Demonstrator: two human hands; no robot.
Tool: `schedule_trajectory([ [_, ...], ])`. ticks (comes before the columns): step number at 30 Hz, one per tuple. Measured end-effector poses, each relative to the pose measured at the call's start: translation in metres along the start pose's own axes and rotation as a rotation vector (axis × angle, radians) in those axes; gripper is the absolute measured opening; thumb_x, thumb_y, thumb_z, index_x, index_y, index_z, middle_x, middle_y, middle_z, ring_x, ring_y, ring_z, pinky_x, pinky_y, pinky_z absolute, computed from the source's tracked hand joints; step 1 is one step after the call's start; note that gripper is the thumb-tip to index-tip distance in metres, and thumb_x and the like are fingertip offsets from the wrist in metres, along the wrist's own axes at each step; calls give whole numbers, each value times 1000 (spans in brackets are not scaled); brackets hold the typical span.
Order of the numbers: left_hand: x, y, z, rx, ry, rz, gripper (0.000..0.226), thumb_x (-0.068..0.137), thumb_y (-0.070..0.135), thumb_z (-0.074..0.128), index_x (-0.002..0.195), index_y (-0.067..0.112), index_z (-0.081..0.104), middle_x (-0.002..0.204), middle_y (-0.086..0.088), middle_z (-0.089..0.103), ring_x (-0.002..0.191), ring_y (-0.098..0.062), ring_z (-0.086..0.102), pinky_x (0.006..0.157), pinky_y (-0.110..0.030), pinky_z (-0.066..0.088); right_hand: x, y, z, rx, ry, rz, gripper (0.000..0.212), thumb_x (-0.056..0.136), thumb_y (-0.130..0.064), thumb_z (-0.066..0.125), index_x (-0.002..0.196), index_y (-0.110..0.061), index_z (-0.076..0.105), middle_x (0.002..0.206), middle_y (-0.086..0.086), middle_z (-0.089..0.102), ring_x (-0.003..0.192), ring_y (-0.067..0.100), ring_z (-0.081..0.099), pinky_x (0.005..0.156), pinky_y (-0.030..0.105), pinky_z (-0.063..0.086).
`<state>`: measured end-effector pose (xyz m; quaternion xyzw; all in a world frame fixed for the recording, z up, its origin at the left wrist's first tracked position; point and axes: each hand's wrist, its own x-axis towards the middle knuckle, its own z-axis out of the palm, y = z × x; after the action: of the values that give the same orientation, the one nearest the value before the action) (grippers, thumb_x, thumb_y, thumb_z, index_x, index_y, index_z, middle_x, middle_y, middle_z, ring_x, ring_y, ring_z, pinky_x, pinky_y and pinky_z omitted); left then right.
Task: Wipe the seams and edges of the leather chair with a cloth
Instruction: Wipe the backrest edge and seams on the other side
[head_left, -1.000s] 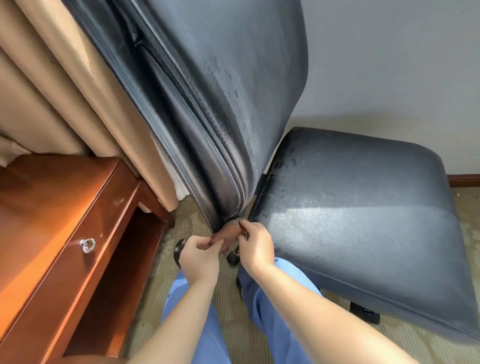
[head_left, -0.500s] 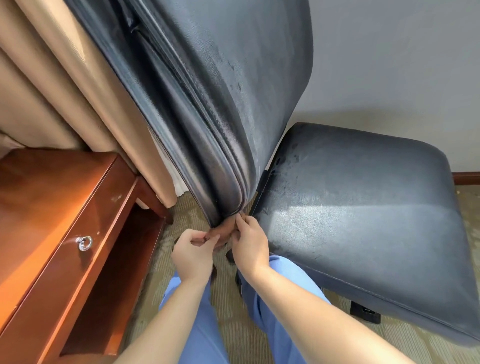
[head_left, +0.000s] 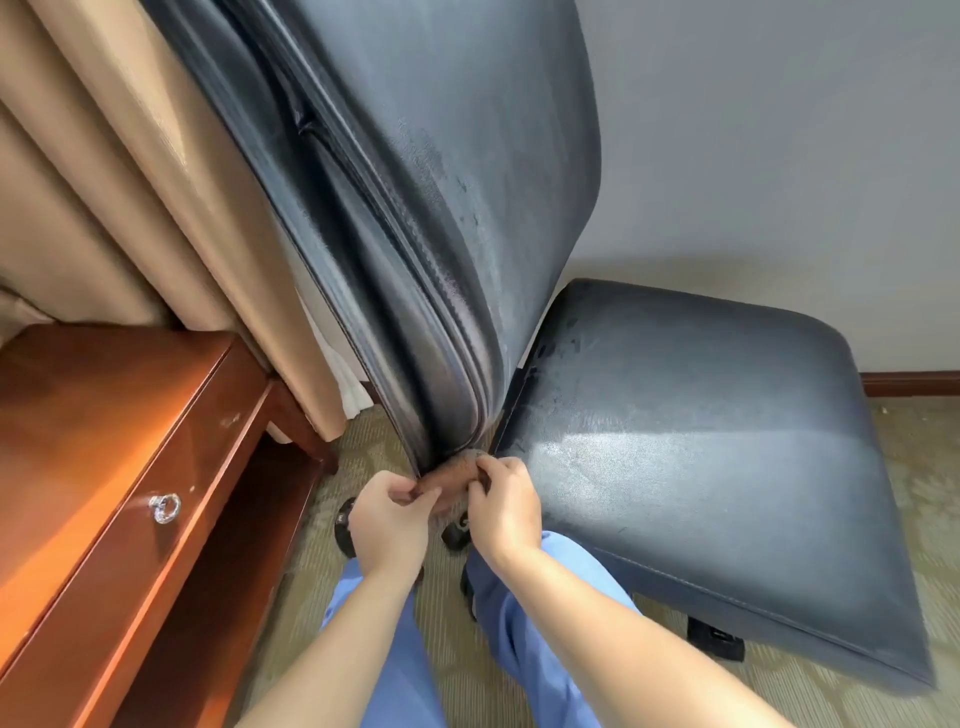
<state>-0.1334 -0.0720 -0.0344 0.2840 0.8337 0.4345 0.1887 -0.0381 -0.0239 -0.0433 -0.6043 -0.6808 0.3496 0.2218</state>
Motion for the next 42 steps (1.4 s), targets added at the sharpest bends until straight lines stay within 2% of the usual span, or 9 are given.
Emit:
schedule_trajectory([
  [4, -24, 36, -14, -68, 28, 42, 19, 79, 19, 77, 79, 14, 59, 71, 12, 54, 75, -17, 54, 66, -26, 34, -15, -11, -41, 79, 79, -71, 33, 91, -18, 50, 122, -19, 61, 120, 1, 52, 109, 19, 53, 91, 24, 37],
  [10, -59, 86, -34, -169, 85, 190, 17, 80, 17, 77, 78, 13, 60, 72, 10, 55, 76, -14, 53, 68, -22, 33, -33, -31, -100, 183, 211, -223, 33, 90, -17, 55, 123, -14, 61, 119, 1, 54, 106, 17, 55, 88, 19, 38],
  [14, -71, 116, -50, -167, 104, 275, 17, 82, 20, 75, 80, 12, 60, 74, 8, 56, 78, -18, 55, 68, -25, 38, -46, -48, -131, 240, 259, -273, 36, 92, -24, 55, 127, -15, 59, 119, -2, 53, 101, 11, 54, 81, 14, 36],
  [18, -82, 140, -58, -141, 89, 272, 17, 82, 22, 76, 84, 13, 61, 82, 1, 61, 83, -20, 57, 72, -28, 42, -58, -51, -157, 311, 270, -280, 34, 96, -33, 47, 121, -17, 62, 115, -5, 53, 97, 7, 52, 79, 18, 38],
  [21, -87, 149, -53, -171, 57, 264, 17, 80, 19, 78, 83, 15, 62, 86, -2, 64, 86, -21, 58, 75, -28, 45, -57, -42, -175, 274, 326, -271, 29, 95, -25, 45, 114, -17, 66, 113, -3, 55, 98, 13, 55, 79, 23, 40],
  [26, -102, 149, -28, -218, -68, 235, 18, 77, 13, 79, 79, 17, 62, 83, 0, 64, 85, -20, 60, 79, -29, 49, -48, -9, -193, 197, 351, -223, 28, 92, -12, 47, 112, -15, 66, 111, 3, 56, 100, 18, 55, 83, 21, 40],
  [35, -72, 159, 31, -290, -266, 118, 21, 75, 8, 79, 76, 22, 64, 89, -5, 71, 88, -27, 69, 85, -44, 57, -14, 34, -203, 157, 357, -126, 27, 94, -11, 46, 113, -16, 64, 111, 2, 55, 94, 13, 50, 81, 20, 37],
  [38, -51, 154, 69, -219, -332, 101, 21, 78, 8, 76, 76, 24, 63, 93, -4, 71, 91, -26, 68, 87, -41, 56, 10, 57, -197, 115, 350, -27, 27, 94, -11, 46, 114, -15, 64, 112, 2, 53, 92, 12, 48, 80, 19, 34],
  [42, -34, 145, 112, -103, -428, 44, 17, 80, 5, 72, 86, 19, 64, 95, -2, 68, 92, -19, 64, 86, -27, 51, 37, 86, -184, 58, 296, 154, 29, 95, -12, 44, 116, -16, 63, 117, 3, 53, 102, 18, 52, 80, 18, 31],
])
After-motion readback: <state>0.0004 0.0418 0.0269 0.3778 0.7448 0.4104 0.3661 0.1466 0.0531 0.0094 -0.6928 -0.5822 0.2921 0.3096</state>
